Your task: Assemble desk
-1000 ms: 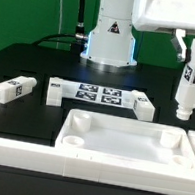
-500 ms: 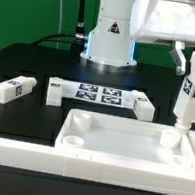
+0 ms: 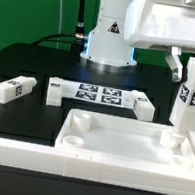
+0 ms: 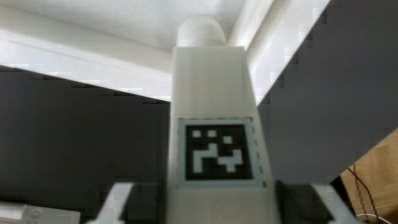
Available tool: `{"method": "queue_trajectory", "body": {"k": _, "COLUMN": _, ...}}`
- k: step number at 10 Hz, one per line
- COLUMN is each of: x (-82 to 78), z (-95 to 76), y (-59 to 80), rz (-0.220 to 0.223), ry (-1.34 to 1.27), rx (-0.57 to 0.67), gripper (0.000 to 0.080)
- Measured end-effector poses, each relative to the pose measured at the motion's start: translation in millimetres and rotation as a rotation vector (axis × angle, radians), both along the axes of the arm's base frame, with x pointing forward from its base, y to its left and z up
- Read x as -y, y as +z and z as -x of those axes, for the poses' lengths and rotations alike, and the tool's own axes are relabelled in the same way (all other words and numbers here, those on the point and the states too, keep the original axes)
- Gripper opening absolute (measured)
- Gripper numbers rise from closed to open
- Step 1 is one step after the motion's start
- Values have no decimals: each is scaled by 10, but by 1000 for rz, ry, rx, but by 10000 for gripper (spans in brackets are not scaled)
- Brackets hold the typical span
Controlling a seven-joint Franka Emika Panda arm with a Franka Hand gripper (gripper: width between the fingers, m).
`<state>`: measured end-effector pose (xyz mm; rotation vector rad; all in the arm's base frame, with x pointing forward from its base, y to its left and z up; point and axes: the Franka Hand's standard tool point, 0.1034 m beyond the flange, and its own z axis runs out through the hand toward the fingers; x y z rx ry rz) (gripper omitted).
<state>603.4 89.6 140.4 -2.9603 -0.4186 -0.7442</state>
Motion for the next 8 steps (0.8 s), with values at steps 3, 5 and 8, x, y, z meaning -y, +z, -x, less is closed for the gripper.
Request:
{"method": "queue_trajectory", "body": {"k": 3, "x": 42, "z": -238, "y": 3, "rz": 10, "ry": 25, "rx": 14, "gripper": 290}}
{"method": "queue_trajectory", "body": {"k": 5, "x": 28, "z": -364, "y": -38, "rz": 4, "ry": 24, "rx": 24, "gripper": 290}}
{"method": "queue_trajectory", "body": {"k": 8, "x": -54, "z": -271, "y": -199, "rz": -2, "ry": 27, "rx": -2, "gripper": 290}}
